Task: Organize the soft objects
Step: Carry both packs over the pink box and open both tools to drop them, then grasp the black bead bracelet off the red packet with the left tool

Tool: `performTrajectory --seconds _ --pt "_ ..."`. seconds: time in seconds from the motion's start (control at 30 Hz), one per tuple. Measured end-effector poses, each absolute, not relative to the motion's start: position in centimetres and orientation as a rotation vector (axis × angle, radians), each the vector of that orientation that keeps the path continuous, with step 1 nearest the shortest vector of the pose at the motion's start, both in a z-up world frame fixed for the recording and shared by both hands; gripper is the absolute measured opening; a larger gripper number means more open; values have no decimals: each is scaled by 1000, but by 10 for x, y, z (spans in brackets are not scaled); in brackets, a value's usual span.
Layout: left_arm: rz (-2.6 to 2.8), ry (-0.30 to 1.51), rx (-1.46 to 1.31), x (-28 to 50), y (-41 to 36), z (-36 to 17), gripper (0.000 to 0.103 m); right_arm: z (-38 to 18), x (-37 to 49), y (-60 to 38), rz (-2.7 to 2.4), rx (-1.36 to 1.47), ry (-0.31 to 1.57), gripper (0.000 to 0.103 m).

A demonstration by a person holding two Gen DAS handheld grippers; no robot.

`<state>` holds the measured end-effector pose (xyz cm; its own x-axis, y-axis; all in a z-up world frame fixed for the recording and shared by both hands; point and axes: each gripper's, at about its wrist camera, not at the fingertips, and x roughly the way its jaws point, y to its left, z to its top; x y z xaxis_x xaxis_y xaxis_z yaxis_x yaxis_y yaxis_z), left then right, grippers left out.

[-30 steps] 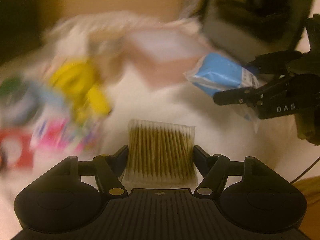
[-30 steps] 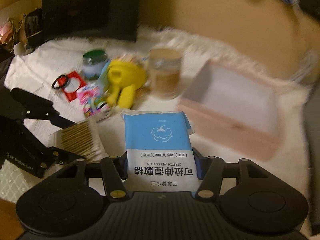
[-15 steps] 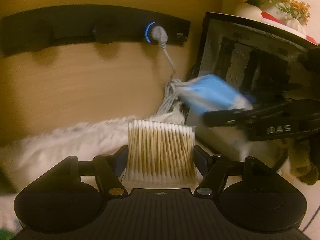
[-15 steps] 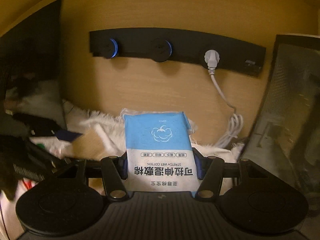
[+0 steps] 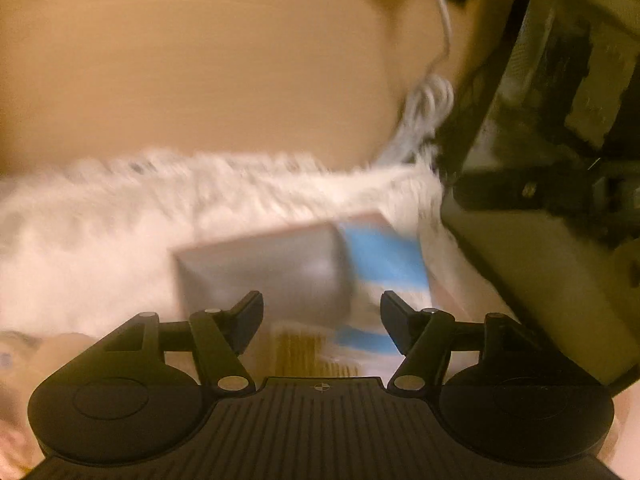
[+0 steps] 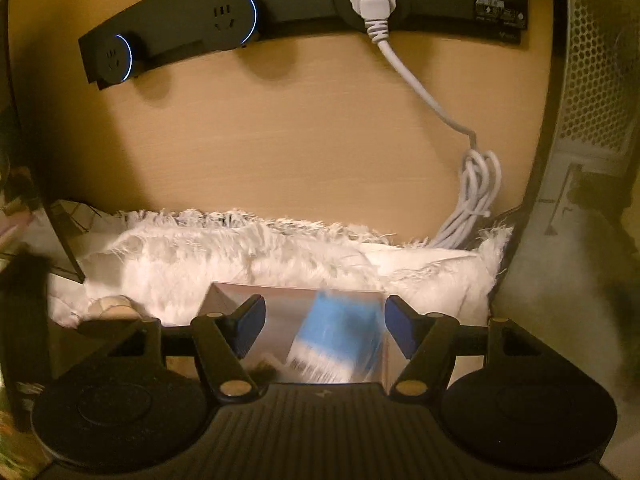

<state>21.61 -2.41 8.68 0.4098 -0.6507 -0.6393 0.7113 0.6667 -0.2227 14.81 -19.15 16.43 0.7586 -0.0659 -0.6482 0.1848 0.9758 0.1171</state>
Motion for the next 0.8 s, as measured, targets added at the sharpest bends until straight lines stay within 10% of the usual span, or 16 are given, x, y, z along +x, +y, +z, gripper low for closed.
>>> performTrajectory --seconds 0.47,0.8 --pt "-263 597 -268 166 276 126 70 126 104 -92 -66 -115 579 68" --pt "-151 754 -292 124 337 77 70 105 98 37 364 -192 639 68"
